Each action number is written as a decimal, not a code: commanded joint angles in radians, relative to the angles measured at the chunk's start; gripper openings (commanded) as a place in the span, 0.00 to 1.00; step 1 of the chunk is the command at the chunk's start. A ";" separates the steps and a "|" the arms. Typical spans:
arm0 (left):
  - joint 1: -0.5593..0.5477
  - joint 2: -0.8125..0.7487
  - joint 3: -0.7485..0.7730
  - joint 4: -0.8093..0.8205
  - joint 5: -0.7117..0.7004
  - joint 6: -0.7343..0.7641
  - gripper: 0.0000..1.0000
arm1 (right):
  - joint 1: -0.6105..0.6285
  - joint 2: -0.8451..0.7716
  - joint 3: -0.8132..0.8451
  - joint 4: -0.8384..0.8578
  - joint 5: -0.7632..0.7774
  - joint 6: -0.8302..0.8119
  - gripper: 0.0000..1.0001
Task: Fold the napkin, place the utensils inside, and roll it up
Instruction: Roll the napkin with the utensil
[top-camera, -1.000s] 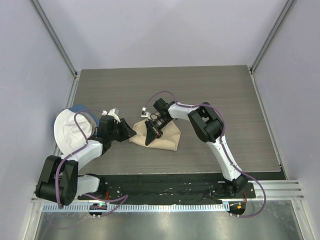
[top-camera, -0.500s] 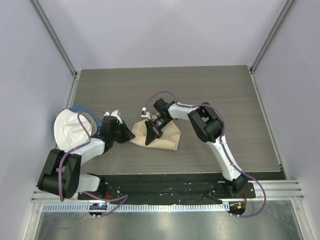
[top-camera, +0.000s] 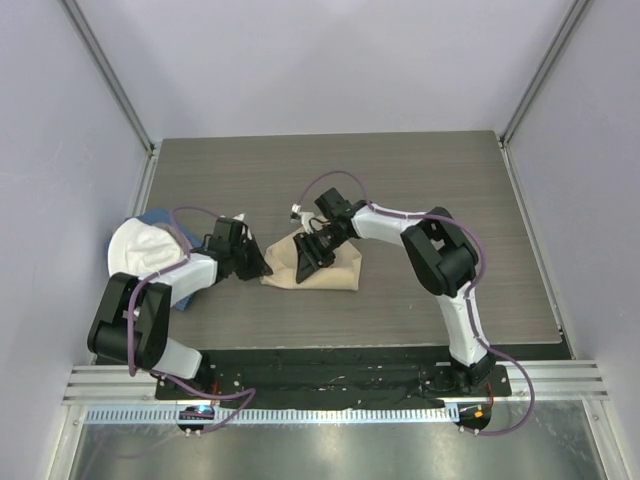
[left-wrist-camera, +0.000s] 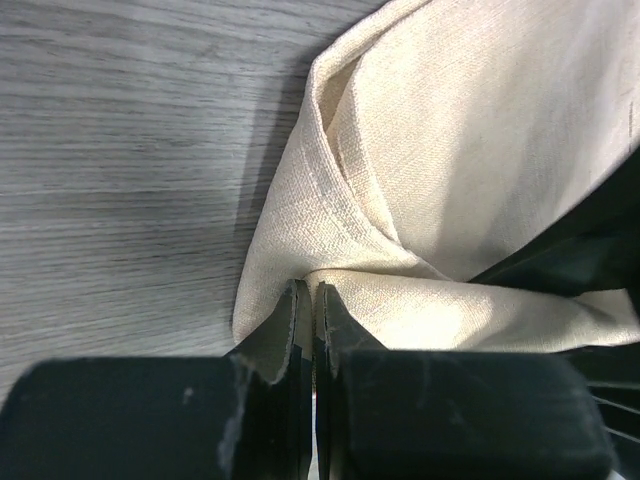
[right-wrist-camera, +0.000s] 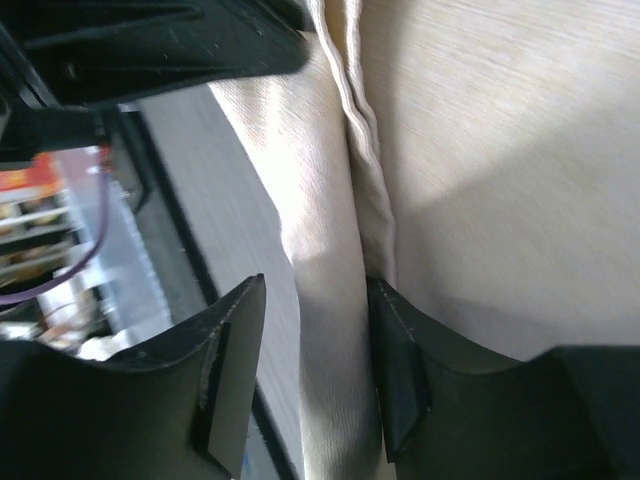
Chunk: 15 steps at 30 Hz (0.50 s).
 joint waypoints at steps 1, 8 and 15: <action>0.003 0.022 0.047 -0.100 -0.013 0.026 0.00 | -0.003 -0.176 -0.114 0.148 0.233 -0.026 0.55; 0.003 0.036 0.084 -0.132 0.016 0.029 0.00 | 0.055 -0.452 -0.342 0.373 0.455 -0.092 0.65; 0.003 0.036 0.098 -0.151 0.024 0.031 0.00 | 0.183 -0.519 -0.413 0.344 0.712 -0.250 0.69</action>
